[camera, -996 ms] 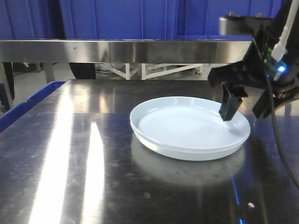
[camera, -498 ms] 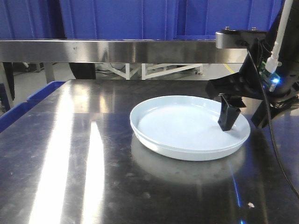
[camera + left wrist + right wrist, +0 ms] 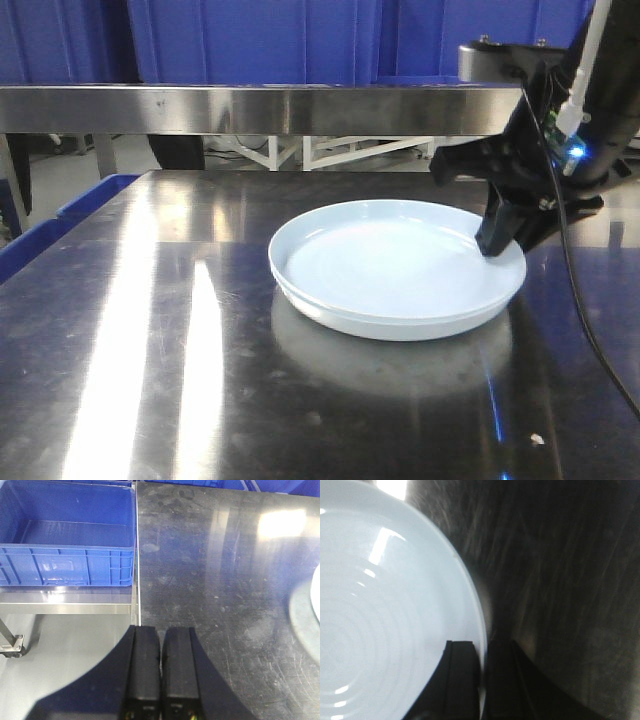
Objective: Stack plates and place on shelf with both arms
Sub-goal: 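Close the right gripper on the rim of the stacked plates, then lift the stacked plates off the table with the right gripper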
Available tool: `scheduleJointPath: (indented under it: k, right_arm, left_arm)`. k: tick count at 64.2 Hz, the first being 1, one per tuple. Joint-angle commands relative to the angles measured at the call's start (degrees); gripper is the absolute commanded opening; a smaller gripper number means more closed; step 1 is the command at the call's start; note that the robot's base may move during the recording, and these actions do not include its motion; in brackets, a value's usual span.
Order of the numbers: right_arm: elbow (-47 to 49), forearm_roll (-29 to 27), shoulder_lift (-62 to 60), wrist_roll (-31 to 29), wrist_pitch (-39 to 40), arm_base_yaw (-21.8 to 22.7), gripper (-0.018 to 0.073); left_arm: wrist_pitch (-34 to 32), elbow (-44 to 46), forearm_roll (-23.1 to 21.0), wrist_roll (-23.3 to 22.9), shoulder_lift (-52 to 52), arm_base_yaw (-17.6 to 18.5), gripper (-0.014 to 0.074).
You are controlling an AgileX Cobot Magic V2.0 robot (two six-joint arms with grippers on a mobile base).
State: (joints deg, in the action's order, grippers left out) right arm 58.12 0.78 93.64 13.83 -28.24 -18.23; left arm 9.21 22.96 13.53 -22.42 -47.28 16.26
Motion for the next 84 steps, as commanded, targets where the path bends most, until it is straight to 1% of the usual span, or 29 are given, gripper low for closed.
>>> scheduleJointPath:
  k: [1,14,31,38,44,48,51,60,64,84]
  right_arm:
    - [3.2,1.06,-3.94,-0.7,1.34,-0.02,0.0015]
    - [6.8,1.06,-9.7,-0.7,2.36,-0.02,0.0017]
    - [5.78,1.11,-19.38,-0.7,5.44,0.09,0.0017]
    - [3.04,1.11,-24.42,-0.7,7.57,1.16,0.0017]
    - [-0.21,1.11,-28.64,-0.7,8.64,3.09,0.0017]
    - [-2.26,1.11,-31.41,-0.7,8.64,5.22,0.0017]
    - [-4.73,1.11,-34.6,-0.7,8.43,7.65,0.0017]
    - [-9.99,1.11,-41.39,-0.7,8.36,11.59,0.0015]
    - [-12.61,1.11,-44.85,-0.7,8.36,12.35,0.0015]
    - [-24.39,1.06,-59.19,-0.7,8.01,12.93,0.0015]
  left_arm:
    - [-4.47,1.56,-0.23,-0.38,0.48,-0.13,0.0097]
    - [-4.47,1.56,-0.23,-0.38,0.48,-0.13,0.0097]
    - [-4.47,1.56,-0.23,-0.38,0.48,-0.13,0.0097]
    - [-4.47,1.56,-0.23,-0.38,0.48,-0.13,0.0097]
    - [-4.47,1.56,-0.23,-0.38,0.48,-0.13,0.0097]
    - [-4.47,1.56,-0.23,-0.38,0.48,-0.13,0.0097]
    - [-4.47,1.56,-0.23,-0.38,0.48,-0.13,0.0097]
    - [-4.47,1.56,-0.23,-0.38,0.48,-0.13,0.0097]
    - [-4.47,1.56,-0.23,-0.38,0.48,-0.13,0.0097]
    - [-4.47,1.56,-0.23,-0.38,0.48,-0.13,0.0097]
